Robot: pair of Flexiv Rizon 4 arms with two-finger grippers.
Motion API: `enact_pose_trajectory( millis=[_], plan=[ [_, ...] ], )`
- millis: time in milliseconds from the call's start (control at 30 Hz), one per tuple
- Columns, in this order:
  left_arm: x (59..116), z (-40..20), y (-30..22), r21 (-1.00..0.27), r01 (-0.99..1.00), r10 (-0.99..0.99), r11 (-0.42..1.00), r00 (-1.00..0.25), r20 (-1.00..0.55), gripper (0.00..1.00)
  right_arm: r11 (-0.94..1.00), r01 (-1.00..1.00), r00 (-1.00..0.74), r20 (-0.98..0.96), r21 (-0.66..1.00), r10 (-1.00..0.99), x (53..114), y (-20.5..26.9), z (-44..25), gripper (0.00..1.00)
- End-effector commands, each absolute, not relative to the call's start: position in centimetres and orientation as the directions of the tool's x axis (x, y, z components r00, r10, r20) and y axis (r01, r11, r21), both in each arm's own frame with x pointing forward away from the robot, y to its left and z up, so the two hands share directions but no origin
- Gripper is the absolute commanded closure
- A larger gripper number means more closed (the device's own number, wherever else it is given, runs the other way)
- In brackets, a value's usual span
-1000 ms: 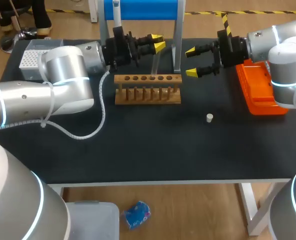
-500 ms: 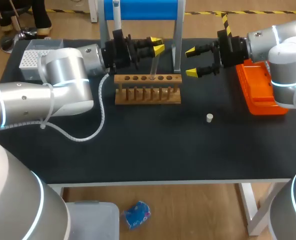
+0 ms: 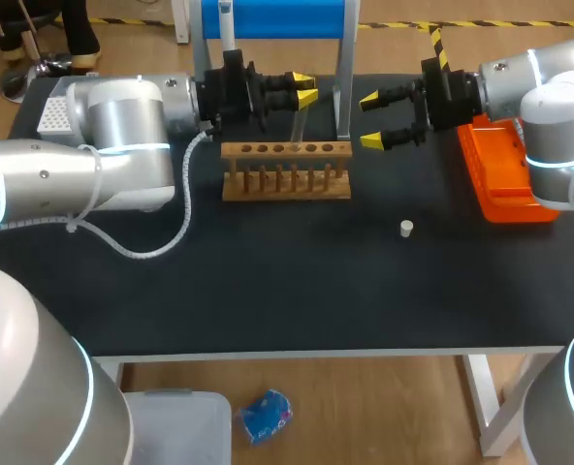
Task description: Invert the test tube, pick up the pipette, mount the tip to pipette, aspirate from beaker and dispense into the tube, eject the tip, return the pipette, and cap with the stopper.
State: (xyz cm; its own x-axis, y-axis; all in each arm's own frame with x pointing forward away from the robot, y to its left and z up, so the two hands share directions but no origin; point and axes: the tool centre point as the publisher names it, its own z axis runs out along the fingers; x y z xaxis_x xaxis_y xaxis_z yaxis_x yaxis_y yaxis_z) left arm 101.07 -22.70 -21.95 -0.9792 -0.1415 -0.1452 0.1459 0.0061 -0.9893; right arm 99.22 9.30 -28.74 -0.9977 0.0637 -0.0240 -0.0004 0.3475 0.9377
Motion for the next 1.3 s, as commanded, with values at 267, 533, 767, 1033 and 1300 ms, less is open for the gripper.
enact_pose_trajectory(
  millis=[267,533,767,1033,1300],
  plan=[
    [100.3,-22.2,-21.8,-0.993,0.104,-0.116,0.064,-0.987,-0.111,1.00,0.348,-0.001,-0.998,-0.025,0.937,0.064,99.2,9.3,-28.7,0.00],
    [99.8,-22.9,-21.7,-0.992,0.069,-0.103,0.105,-0.991,-0.080,1.00,0.348,-0.001,-0.998,-0.025,0.937,0.064,99.2,9.3,-28.7,0.00],
    [99.9,-23.4,-21.9,-0.992,0.064,-0.096,0.111,-0.993,-0.075,1.00,0.348,-0.001,-0.998,-0.025,0.937,0.064,99.2,9.3,-28.7,0.00],
    [100.0,-24.3,-22.5,-0.993,0.054,-0.088,0.102,-0.994,-0.063,1.00,0.348,-0.001,-0.998,-0.025,0.937,0.064,99.2,9.3,-28.7,0.00],
    [100.2,-24.4,-22.1,-0.997,0.083,-0.141,0.012,-0.986,-0.083,1.00,0.348,-0.001,-0.998,-0.025,0.937,0.064,99.2,9.3,-28.7,0.00]
  ],
)
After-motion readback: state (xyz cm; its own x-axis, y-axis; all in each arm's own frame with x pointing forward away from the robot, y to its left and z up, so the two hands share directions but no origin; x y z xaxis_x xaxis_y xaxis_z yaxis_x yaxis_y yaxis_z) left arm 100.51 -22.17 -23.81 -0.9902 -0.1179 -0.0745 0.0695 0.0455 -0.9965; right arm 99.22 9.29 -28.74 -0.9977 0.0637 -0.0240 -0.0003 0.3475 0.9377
